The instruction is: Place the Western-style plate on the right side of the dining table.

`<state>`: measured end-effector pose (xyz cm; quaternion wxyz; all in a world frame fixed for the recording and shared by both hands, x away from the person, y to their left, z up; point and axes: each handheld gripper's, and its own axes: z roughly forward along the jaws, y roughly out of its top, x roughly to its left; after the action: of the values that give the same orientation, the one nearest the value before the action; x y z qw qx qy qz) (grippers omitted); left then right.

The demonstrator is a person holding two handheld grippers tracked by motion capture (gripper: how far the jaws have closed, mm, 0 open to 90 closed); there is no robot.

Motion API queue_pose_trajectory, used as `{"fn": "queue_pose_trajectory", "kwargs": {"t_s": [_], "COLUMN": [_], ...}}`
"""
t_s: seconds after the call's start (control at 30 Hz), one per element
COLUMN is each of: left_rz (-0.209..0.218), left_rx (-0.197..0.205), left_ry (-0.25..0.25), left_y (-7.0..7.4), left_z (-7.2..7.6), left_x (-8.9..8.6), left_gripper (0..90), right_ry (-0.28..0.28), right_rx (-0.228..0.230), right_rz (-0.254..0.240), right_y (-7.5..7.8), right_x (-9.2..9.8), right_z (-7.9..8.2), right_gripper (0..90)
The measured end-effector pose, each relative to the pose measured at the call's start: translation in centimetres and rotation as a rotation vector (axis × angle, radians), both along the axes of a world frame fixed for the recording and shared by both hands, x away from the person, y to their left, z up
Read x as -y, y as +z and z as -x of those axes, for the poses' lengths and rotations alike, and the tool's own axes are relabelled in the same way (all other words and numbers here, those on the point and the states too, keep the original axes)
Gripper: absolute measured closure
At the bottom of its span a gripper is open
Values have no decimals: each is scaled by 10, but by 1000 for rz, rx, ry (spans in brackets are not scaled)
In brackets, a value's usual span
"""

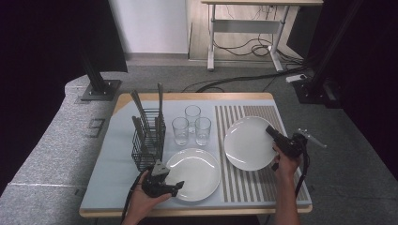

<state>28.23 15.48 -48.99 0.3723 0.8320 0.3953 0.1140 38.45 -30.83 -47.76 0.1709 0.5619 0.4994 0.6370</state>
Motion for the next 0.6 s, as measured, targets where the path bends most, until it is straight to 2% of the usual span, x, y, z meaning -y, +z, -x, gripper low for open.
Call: {"fn": "queue_pose_trajectory", "kwargs": {"t_s": [0.07,0.3,0.6], "left_rz": [0,0,-4], "left_rx": [1,2,4], "left_ry": [0,2,-4], "left_y": [0,0,0], "left_z": [0,0,1], "left_x": [-1,-1,0], "left_gripper": [253,252,256], "right_ry": [-7,-15,-34], "right_rx": [-12,-29,-22], "right_rz": [-7,4,-6], "right_y": [-4,-9,-10], "right_x": [0,0,6], "right_z": [-6,-9,-10], "right_gripper": [856,855,854]}}
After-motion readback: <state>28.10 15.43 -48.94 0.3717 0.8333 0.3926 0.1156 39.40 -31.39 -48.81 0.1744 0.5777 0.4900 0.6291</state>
